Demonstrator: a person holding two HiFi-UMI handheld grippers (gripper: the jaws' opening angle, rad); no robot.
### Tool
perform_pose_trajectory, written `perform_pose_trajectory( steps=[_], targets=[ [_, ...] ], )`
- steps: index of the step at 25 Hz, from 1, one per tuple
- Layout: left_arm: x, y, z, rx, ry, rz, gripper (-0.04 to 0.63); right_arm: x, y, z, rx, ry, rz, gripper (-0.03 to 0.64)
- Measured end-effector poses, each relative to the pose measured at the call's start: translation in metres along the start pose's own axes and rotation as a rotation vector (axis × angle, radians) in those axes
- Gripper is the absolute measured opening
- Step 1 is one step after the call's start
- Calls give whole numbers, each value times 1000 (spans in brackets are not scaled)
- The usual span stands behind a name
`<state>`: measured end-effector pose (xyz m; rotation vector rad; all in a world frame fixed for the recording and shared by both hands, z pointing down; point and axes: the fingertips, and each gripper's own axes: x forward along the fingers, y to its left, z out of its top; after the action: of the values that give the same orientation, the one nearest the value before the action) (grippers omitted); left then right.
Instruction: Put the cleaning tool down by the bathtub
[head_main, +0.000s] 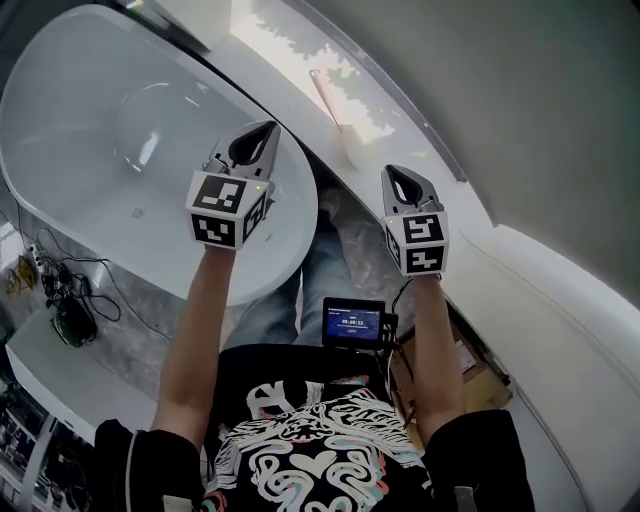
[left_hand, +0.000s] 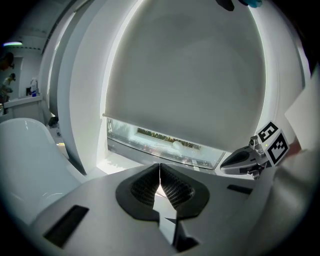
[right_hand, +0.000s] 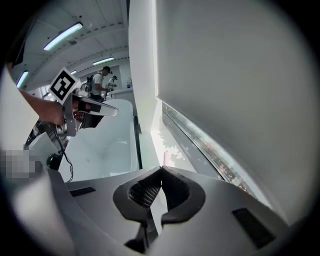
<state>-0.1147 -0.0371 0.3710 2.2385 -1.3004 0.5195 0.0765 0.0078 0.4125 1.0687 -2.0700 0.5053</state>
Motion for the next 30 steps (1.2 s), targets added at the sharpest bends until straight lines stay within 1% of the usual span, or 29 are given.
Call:
perform_pose_trajectory(
  steps=[3,6,9,11,13,15,18,25,30],
  targets=[
    [-13,-3,17,7,-26,6,17,-25,-5,17,7,-40,-51,28],
    [-28,-12,39,35,-66,9,17,-55,-8,36,-47,-89,-125,28],
    [-45,-22,64,35,-119,-5,17,-84,-7,54,-75,-144,-186,28],
    [-57,-28,79,25,-150,-5,17,-101,-9,60,-72,-173,-217,28],
    [-68,-32,92,11,-181,-4,17,-115,-11,67,-49,-202,-236,28],
    [-77,-37,104,15,-202,-7,17,-129,-12,76,-21,-237,-252,28],
    [-94,-47,120,50,-226,-11,17,-154,-11,91,-2,-289,-282,28],
    [-137,-62,168,113,-309,-9,17,-210,-5,121,-15,-366,-332,28],
    [-170,-76,195,156,-383,-2,17,-250,0,137,-6,-444,-365,28]
  ],
)
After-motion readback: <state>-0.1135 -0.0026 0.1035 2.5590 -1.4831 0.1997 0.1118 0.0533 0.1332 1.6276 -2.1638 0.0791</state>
